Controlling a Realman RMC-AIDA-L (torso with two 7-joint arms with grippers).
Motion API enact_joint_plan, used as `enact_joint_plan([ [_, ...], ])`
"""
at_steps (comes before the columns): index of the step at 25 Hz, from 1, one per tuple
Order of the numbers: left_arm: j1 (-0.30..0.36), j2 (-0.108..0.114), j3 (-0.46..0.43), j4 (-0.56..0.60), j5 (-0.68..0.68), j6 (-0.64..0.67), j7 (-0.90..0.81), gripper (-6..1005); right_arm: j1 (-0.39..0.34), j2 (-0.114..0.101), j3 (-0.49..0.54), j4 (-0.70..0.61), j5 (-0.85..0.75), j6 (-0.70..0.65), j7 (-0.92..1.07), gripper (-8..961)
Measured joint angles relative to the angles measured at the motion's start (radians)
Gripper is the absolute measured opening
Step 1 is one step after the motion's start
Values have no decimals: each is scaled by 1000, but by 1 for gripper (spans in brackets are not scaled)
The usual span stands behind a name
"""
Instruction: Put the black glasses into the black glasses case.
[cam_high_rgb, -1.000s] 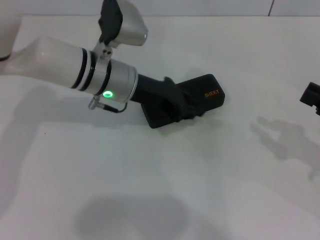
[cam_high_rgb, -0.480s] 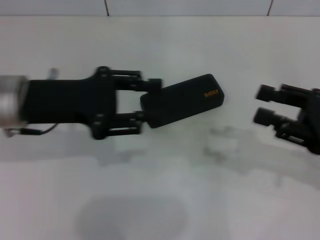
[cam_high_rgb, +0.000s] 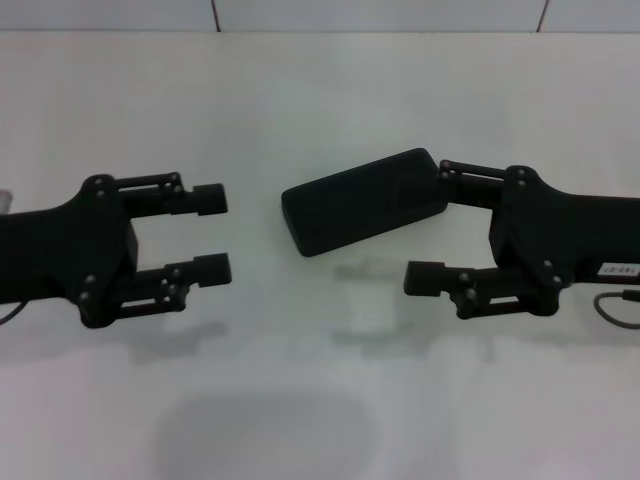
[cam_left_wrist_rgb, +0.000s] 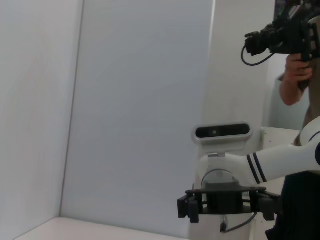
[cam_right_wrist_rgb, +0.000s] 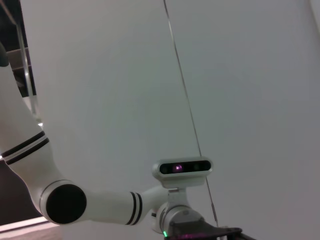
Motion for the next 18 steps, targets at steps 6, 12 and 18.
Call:
enact_joint_plan([
  [6,21,3,-3,-6,-2,7,12,635,14,2,-3,1,-6,21,1,823],
  [12,15,3,-4,-6,3,8,13,635,13,2,-8,1,-5,33,2,826],
  [18,12,0,-4,-7,5,5,13,635,6,3,-12,1,-2,33,2,826],
])
